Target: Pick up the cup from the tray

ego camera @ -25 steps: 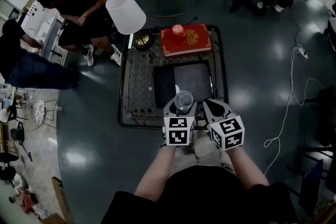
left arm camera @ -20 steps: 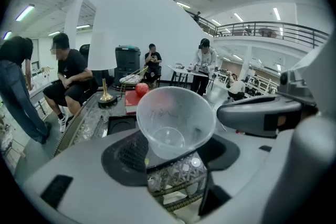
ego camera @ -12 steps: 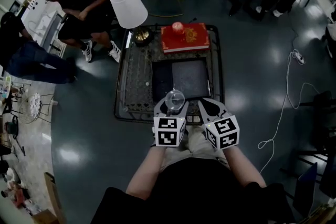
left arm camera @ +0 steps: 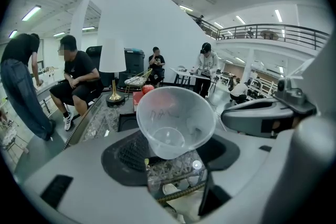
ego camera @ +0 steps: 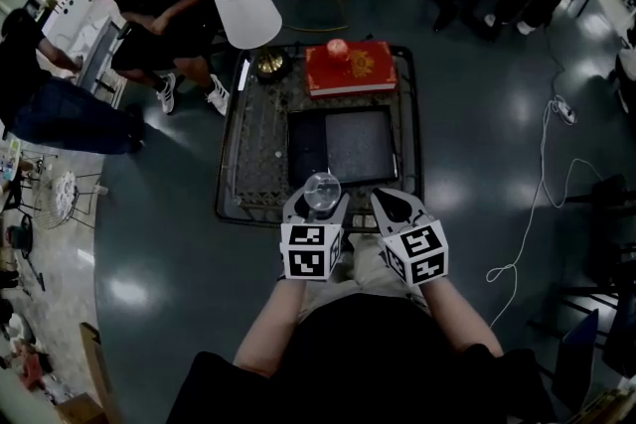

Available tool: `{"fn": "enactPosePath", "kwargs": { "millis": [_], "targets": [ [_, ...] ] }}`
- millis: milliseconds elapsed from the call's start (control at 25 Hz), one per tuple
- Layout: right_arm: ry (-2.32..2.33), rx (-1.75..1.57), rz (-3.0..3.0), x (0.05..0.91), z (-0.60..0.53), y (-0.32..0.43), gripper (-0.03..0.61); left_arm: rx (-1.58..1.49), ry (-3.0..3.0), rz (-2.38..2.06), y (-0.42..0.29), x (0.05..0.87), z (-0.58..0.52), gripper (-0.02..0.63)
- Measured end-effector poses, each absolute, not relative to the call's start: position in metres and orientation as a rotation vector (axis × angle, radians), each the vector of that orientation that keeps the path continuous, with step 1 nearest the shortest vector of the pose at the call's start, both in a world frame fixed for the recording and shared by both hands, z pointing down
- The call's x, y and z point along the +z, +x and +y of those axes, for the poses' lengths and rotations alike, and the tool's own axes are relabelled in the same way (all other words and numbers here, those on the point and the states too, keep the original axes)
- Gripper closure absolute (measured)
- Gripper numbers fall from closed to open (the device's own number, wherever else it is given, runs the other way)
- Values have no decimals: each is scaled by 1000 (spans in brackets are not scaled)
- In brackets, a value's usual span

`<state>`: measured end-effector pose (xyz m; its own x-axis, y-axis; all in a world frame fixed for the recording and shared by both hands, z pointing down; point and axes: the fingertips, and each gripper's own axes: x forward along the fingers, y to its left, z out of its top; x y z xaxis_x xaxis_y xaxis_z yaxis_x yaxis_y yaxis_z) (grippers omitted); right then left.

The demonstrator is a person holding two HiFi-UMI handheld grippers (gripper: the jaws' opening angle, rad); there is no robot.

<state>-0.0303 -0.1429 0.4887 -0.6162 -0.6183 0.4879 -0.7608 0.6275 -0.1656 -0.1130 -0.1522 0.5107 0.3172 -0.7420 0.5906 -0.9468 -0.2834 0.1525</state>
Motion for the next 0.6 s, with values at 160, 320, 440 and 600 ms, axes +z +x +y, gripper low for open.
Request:
{"fn": "enactPosePath", "kwargs": {
  "millis": [160,320,440,600],
  "targets": [
    [1090,508,-2466,487,-142,-33,568,573,2102,-1493,-116,511,-150,331],
    [1090,507,-2468,487,-141,-33,568,561,2100,-1498,-117,511,-149,331],
    [1095,509,-2465,487,-141,-31,568,545,2096,-1502,-117,508,-150,331],
    [1109,515,-2459,487,-142,-26,569,542,2096,-1510,-117,504,-150,331]
  ]
}}
